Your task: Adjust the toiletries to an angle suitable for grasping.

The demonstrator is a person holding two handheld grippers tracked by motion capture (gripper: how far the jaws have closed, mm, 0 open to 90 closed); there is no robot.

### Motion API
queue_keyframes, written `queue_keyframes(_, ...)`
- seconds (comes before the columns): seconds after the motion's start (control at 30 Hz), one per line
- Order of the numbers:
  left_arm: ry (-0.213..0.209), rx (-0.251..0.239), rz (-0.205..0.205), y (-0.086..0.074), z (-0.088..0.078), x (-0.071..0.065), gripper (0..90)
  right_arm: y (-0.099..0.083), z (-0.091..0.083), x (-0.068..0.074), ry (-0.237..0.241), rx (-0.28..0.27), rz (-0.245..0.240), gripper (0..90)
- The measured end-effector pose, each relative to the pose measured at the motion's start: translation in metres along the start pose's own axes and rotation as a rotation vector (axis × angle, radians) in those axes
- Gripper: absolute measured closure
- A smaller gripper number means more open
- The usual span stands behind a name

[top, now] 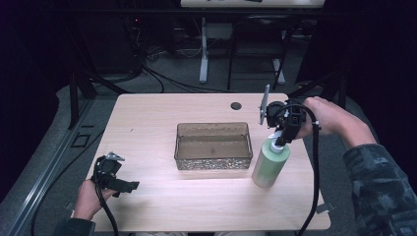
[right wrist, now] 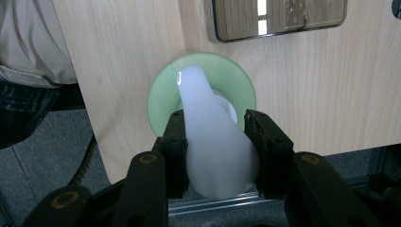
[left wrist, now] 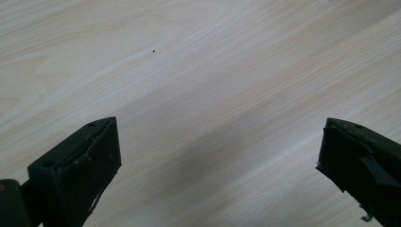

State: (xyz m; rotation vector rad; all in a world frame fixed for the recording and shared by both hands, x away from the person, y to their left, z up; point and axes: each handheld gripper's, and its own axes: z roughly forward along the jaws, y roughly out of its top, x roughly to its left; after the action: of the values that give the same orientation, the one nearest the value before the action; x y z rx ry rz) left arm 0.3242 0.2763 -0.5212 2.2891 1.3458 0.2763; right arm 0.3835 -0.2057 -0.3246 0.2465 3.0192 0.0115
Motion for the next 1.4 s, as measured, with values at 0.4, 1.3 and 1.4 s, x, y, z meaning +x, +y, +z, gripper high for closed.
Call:
queue_keyframes(0.4, -0.001, 0.001, 0.0, 0.0, 0.0, 0.0, 0.1, -0.001, -0.001, 0.001, -0.008, -0.016, -0.009, 62.9)
queue_keyframes(1.3, 0.0, 0.007, 0.003, 0.0, 0.001, 0.0, 0.1, -0.002, -0.021, 0.009, -0.021, -0.017, -0.022, 62.9)
queue_keyframes(1.4, -0.001, 0.006, 0.002, 0.0, 0.001, 0.0, 0.1, -0.002, -0.023, 0.01, -0.02, -0.017, -0.024, 62.9)
